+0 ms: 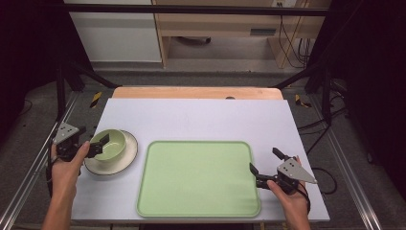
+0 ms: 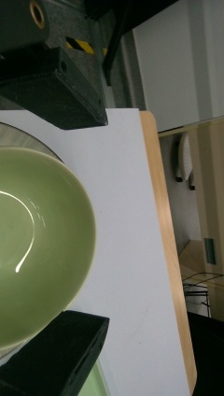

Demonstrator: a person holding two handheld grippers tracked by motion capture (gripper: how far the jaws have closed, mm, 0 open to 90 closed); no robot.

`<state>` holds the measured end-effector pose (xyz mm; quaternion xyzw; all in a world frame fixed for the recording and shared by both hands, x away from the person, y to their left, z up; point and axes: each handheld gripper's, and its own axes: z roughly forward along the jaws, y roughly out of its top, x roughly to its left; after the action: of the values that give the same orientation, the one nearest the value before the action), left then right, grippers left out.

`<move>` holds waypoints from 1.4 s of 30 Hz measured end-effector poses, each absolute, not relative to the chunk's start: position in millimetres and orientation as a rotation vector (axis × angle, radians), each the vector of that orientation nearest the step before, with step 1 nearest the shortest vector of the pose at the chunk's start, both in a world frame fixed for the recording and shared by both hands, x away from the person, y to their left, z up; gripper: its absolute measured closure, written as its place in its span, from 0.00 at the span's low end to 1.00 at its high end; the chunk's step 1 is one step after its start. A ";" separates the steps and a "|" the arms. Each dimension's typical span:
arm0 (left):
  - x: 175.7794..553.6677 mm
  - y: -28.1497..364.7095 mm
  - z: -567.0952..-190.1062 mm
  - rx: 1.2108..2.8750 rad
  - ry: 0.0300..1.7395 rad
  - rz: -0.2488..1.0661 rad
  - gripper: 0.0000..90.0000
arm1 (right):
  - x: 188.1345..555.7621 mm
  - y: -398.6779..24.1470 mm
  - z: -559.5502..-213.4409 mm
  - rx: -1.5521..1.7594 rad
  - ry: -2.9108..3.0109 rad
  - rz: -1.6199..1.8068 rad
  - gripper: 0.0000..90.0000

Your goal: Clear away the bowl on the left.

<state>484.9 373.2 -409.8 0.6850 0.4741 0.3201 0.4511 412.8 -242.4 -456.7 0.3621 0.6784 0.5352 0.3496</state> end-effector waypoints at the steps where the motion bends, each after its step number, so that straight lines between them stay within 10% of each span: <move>1: 485.8 374.9 -413.2 1.703 1.196 0.780 0.05 | 413.0 -242.0 -456.9 0.933 1.759 1.387 0.04; 17: 491.8 382.0 -429.4 1.763 1.361 0.702 0.14 | 412.6 -239.0 -457.0 0.927 1.771 1.389 0.04; 42: 493.9 392.2 -444.0 1.750 1.554 0.590 0.68 | 413.4 -237.3 -457.8 0.931 1.790 1.387 0.04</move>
<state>493.9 392.2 -444.0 0.6774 0.6018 0.2286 0.3560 413.4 -237.3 -457.8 0.3577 0.6875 0.5328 0.3399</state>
